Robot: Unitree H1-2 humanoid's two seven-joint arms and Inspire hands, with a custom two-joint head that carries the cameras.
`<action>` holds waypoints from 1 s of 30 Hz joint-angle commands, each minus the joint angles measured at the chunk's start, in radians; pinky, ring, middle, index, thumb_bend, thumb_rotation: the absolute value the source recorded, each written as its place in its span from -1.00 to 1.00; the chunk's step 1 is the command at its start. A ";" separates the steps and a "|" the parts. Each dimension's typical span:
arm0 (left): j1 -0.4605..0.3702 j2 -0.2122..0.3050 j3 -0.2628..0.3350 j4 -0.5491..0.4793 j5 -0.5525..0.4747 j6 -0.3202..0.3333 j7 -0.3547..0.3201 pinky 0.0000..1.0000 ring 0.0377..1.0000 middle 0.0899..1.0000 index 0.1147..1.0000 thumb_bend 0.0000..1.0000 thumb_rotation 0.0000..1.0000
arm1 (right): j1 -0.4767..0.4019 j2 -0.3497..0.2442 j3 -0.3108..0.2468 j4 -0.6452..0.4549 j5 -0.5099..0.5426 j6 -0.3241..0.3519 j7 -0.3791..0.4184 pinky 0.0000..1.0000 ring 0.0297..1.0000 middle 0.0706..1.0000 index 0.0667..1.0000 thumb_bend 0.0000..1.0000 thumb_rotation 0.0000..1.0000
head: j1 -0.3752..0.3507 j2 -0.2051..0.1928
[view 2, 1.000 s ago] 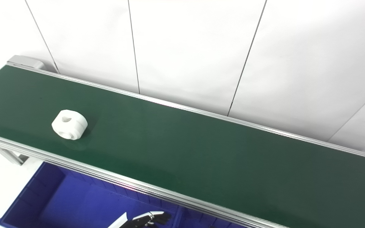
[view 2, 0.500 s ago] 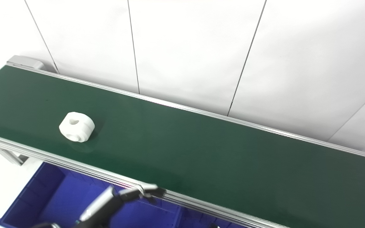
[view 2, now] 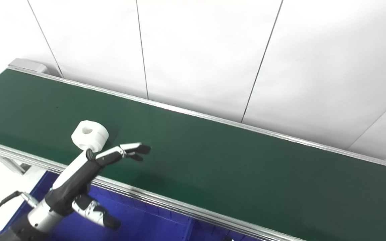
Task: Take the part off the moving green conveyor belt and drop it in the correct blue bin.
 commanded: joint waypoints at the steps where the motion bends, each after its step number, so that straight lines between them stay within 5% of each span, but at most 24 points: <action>1: -0.027 0.020 0.036 -0.002 0.020 0.000 -0.054 0.47 0.65 0.70 0.66 0.59 0.22 | -0.008 -0.005 0.011 -0.012 -0.001 -0.036 -0.022 0.55 0.65 0.70 0.80 0.72 0.33 | 0.003 -0.003; 16: -0.233 0.037 0.166 0.125 0.212 0.172 -0.270 0.72 0.86 0.94 0.95 0.46 -0.26 | -0.047 -0.026 0.070 0.004 0.020 -0.036 -0.085 0.60 0.67 0.69 0.77 0.70 0.27 | 0.017 -0.016; 20: -0.290 0.058 0.193 0.197 0.249 0.186 -0.288 0.68 0.84 0.92 0.94 0.58 -0.49 | -0.048 -0.029 0.069 0.004 0.016 -0.036 -0.083 0.57 0.67 0.70 0.79 0.73 0.31 | 0.018 -0.017; 30: -0.380 0.094 0.202 0.333 0.394 0.249 -0.315 0.79 0.88 0.95 0.97 0.71 -0.57 | -0.051 -0.037 0.072 0.006 0.030 -0.036 -0.076 0.55 0.66 0.70 0.79 0.73 0.32 | 0.023 -0.019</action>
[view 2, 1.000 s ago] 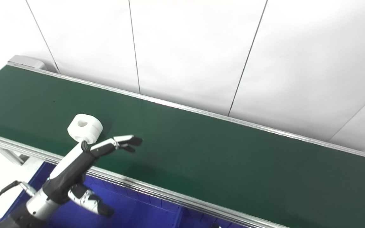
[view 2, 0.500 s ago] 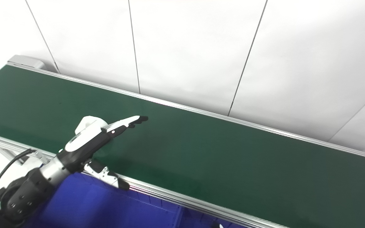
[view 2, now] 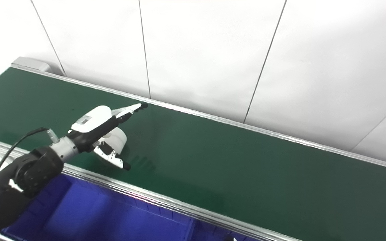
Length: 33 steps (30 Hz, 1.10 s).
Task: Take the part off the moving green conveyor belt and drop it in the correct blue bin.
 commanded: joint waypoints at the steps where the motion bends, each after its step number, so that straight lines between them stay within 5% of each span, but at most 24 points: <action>1: -0.040 0.043 0.009 0.016 0.026 0.022 -0.002 0.80 0.88 0.96 0.98 0.71 -0.58 | -0.003 -0.010 0.002 -0.016 0.005 -0.036 -0.002 0.55 0.67 0.70 0.80 0.73 0.32 | -0.001 0.002; 18: -0.074 0.067 -0.030 0.151 0.094 0.119 -0.037 0.73 0.87 0.91 0.94 0.78 -0.97 | 0.008 -0.018 -0.006 -0.036 0.014 -0.036 0.012 0.58 0.68 0.71 0.80 0.73 0.33 | 0.001 0.008; 21: -0.074 0.056 -0.039 0.209 0.081 0.079 -0.001 0.59 0.76 0.82 0.87 0.71 -1.00 | 0.005 -0.016 -0.002 -0.031 0.016 -0.036 -0.001 0.55 0.66 0.70 0.79 0.73 0.31 | -0.003 0.015; 23: -0.074 0.045 -0.039 0.246 0.058 0.026 0.036 0.37 0.54 0.60 0.62 0.57 -1.00 | 0.008 -0.015 -0.006 -0.032 0.016 -0.036 0.000 0.56 0.66 0.69 0.79 0.76 0.32 | -0.003 0.017; 25: -0.072 0.034 -0.042 0.272 0.041 -0.030 0.076 0.04 0.05 0.06 0.20 0.17 -1.00 | 0.007 -0.017 -0.002 -0.033 0.012 -0.036 -0.008 0.55 0.66 0.69 0.79 0.75 0.31 | -0.002 0.019; 27: -0.069 0.022 -0.047 0.299 0.032 -0.090 0.119 -0.12 -0.17 -0.11 0.02 0.03 -1.00 | 0.005 -0.017 0.000 -0.033 0.007 -0.036 -0.018 0.54 0.65 0.69 0.79 0.73 0.31 | -0.002 0.020; 33: -0.063 -0.020 -0.039 0.372 -0.018 -0.228 0.212 -0.19 -0.24 -0.15 -0.03 -0.01 -1.00 | 0.009 -0.013 -0.007 -0.031 0.005 -0.036 -0.020 0.52 0.63 0.68 0.77 0.75 0.32 | -0.003 0.021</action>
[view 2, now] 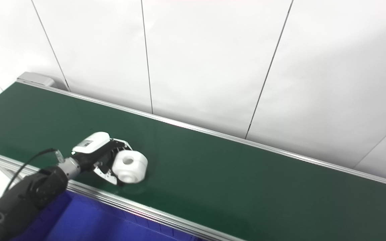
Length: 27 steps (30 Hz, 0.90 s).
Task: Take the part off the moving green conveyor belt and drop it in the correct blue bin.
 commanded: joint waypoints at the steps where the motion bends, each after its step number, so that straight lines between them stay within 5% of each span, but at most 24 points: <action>1: -0.012 0.009 0.016 -0.003 -0.025 -0.059 0.050 -0.18 -0.23 -0.15 -0.03 -0.01 -1.00 | 0.006 0.002 -0.006 -0.027 -0.009 -0.036 -0.016 0.51 0.63 0.68 0.77 0.75 0.31 | 0.001 0.005; 13: 0.008 -0.023 0.039 0.014 -0.069 -0.117 0.090 -0.18 -0.24 -0.14 -0.03 -0.01 -1.00 | 0.013 -0.002 -0.013 -0.035 -0.010 -0.036 -0.005 0.53 0.64 0.68 0.78 0.75 0.34 | -0.001 0.018; 19: 0.078 -0.038 0.069 -0.081 -0.125 -0.117 0.083 -0.14 -0.20 -0.12 -0.07 0.00 -1.00 | 0.022 -0.009 -0.009 -0.057 -0.013 -0.036 -0.002 0.53 0.64 0.68 0.78 0.71 0.30 | -0.026 0.053; 27: 0.249 -0.027 0.085 -0.316 -0.246 -0.130 0.074 -0.18 -0.19 -0.11 -0.08 0.00 -1.00 | 0.056 -0.016 -0.024 -0.114 -0.010 -0.036 0.046 0.59 0.68 0.71 0.81 0.69 0.32 | -0.106 0.152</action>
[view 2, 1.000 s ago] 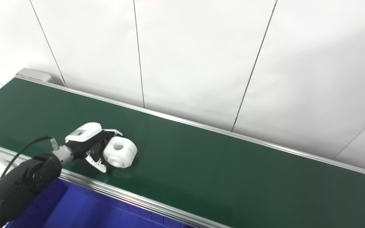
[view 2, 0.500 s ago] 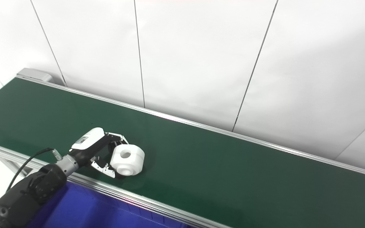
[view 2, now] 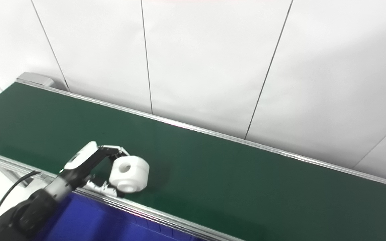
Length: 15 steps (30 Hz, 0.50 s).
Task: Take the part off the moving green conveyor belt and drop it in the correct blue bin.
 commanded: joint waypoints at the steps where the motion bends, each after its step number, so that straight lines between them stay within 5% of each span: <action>1: 0.030 0.030 0.013 -0.079 -0.031 -0.030 0.025 -0.24 -0.22 -0.13 -0.06 0.00 -1.00 | 0.016 -0.002 -0.013 -0.044 -0.009 -0.036 0.023 0.59 0.68 0.71 0.80 0.68 0.32 | -0.024 0.031; 6: 0.125 0.047 0.021 -0.187 -0.050 -0.030 0.027 -0.39 -0.30 -0.17 -0.03 -0.01 -1.00 | 0.053 0.015 -0.049 -0.098 -0.023 -0.036 0.067 0.59 0.67 0.72 0.80 0.68 0.34 | -0.100 0.134; 15: 0.264 0.059 0.028 -0.224 -0.034 -0.028 -0.053 -0.46 -0.26 -0.11 -0.12 0.00 -1.00 | 0.135 0.061 -0.159 -0.207 -0.052 -0.020 0.211 0.62 0.69 0.74 0.82 0.68 0.44 | -0.167 0.257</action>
